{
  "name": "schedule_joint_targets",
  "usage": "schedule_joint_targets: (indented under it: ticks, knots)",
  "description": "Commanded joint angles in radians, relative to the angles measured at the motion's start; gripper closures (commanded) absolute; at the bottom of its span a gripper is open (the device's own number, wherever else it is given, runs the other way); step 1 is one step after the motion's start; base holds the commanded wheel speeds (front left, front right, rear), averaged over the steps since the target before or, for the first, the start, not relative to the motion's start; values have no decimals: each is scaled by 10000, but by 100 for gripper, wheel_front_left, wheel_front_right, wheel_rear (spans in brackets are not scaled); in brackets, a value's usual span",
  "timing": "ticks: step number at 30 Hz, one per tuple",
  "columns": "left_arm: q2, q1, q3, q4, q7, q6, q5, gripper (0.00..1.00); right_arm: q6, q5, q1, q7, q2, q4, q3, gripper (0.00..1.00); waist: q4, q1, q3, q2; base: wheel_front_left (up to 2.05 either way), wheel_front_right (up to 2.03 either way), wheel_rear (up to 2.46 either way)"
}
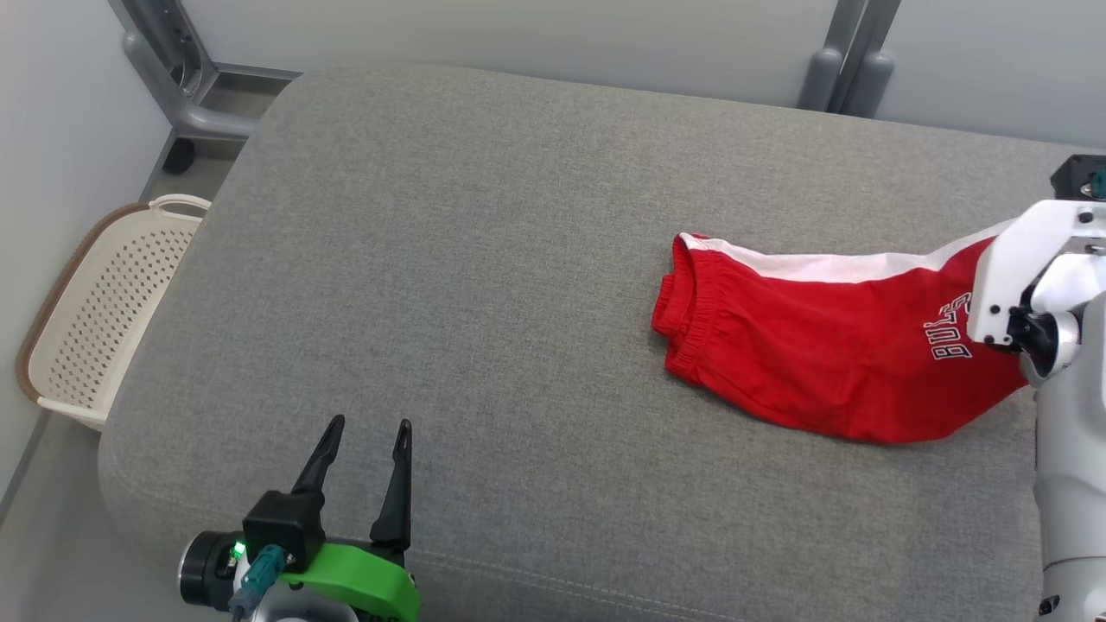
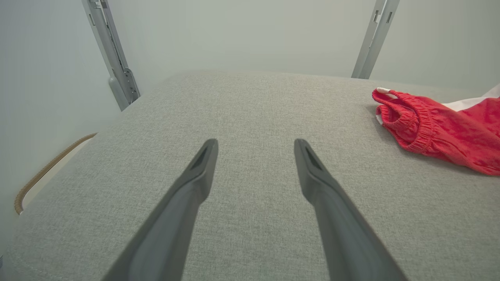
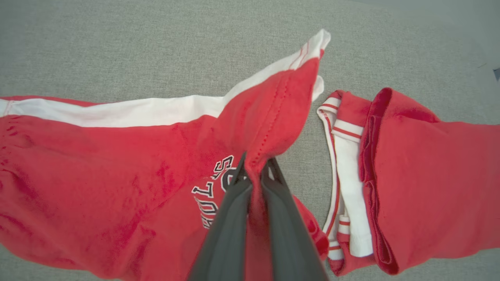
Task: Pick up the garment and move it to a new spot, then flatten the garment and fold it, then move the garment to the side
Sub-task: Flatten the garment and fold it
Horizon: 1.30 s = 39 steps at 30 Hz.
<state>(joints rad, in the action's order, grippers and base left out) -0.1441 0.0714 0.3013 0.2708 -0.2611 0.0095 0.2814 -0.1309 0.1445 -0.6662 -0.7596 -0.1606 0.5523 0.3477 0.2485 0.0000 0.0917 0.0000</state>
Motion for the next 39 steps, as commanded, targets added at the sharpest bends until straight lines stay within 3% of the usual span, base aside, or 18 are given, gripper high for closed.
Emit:
schedule_joint_targets:
  ticks: [1,12,34,35,36,39]
  knots:
    - [-13,-70,19,-2,-48,44,78,0,5,-85,18,-61,70,-111,-186,100,38,0,5,0,0,0,0]
    - [150,26,278,120,-43,-67,79,0,5,-834,-672,-214,798,567,-1747,100,832,0,108,0,0,0,0]
    - [86,-272,634,210,-11,-66,139,0,5,-928,-1416,1050,1090,3563,-1924,98,2297,0,-103,0,0,0,0]
    - [80,-271,621,203,-13,-46,151,0,5,-1020,-1456,1069,1087,3670,-1935,38,2302,0,-91,0,0,0,0]
    - [78,-271,608,187,-14,-25,161,0,5,-1073,-1495,1142,1084,3757,-1945,0,2296,0,-73,0,0,0,0]
    - [54,-268,540,143,-18,30,190,0,5,-1307,-1727,1389,1079,3889,-2103,0,2198,0,-22,0,0,0,0]
